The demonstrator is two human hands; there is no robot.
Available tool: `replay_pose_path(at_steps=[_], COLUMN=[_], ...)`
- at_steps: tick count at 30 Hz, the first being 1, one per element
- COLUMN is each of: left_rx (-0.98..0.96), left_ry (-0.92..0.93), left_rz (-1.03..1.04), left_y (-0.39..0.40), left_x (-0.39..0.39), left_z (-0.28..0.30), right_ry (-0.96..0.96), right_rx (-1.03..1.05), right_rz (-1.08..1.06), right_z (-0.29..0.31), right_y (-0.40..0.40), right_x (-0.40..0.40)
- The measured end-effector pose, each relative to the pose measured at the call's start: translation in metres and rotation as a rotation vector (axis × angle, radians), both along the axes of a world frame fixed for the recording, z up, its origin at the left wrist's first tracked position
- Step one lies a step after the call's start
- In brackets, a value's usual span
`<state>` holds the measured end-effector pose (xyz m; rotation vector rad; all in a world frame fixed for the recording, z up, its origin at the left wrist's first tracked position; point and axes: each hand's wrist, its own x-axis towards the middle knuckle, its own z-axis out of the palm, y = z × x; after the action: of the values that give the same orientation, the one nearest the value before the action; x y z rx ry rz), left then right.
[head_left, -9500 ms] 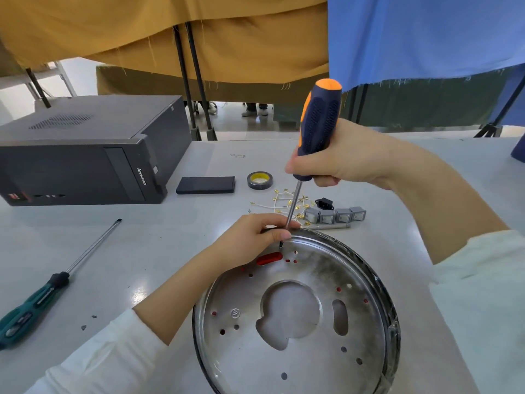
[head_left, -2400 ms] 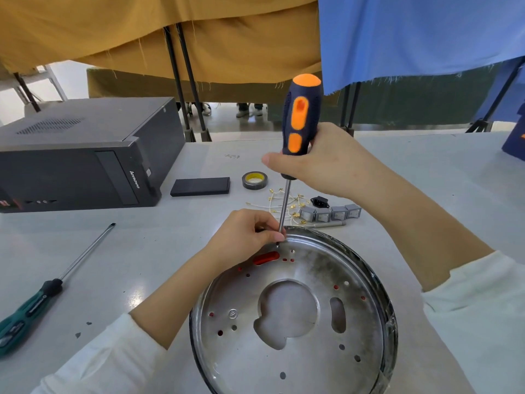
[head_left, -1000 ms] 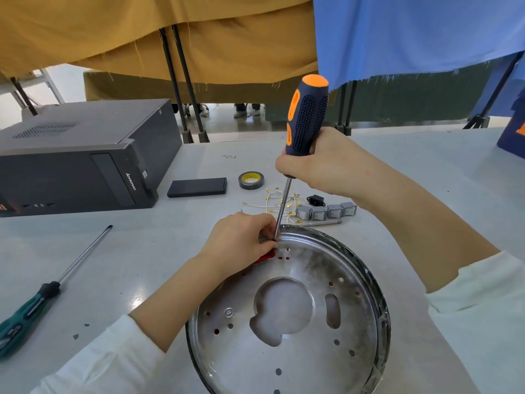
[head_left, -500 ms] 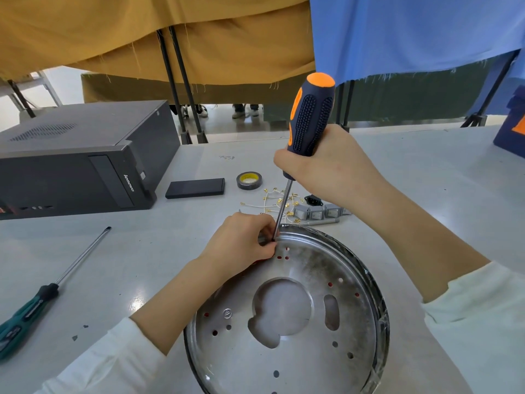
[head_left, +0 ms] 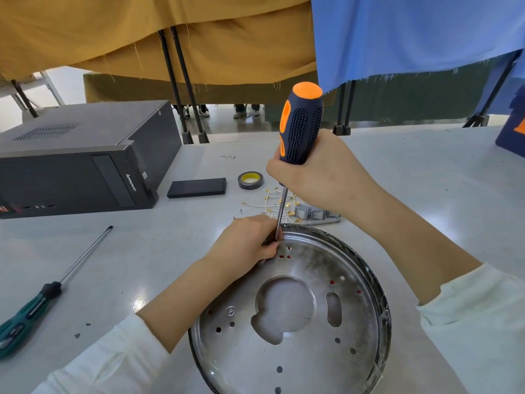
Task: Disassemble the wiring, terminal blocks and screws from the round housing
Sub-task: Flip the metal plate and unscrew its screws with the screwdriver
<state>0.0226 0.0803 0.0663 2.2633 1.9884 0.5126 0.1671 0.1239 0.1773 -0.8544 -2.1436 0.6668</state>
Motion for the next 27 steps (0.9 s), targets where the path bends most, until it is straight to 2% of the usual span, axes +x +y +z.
replay_pose_path(at_steps=[5,11,20,24,25,27], left_rx=[-0.026,0.019,0.018,0.072,0.08,0.1], left_ry=[0.147,0.245,0.342,0.311,0.264,0.049], left_rz=[-0.021,-0.01,-0.067,-0.024,-0.009,0.024], left_y=[0.0,0.002,0.003,0.003,0.003,-0.001], left_x=[0.002,0.004,0.0,0.001,0.0,-0.006], left_z=[0.001,-0.002,-0.007,-0.005,-0.001,0.008], right_ry=[0.107,0.07,0.132,0.221,0.264,0.391], right_rx=[0.054,0.038,0.048,0.041,0.031,-0.013], right_rz=[-0.045,-0.063,-0.097,-0.102,-0.104,-0.102], right_z=[0.011,0.009,0.006,0.004,0.003,0.0], right_y=[-0.001,-0.001,-0.001,0.001,0.001,0.001], right_x=[0.003,0.007,0.012,0.018,0.02,0.026])
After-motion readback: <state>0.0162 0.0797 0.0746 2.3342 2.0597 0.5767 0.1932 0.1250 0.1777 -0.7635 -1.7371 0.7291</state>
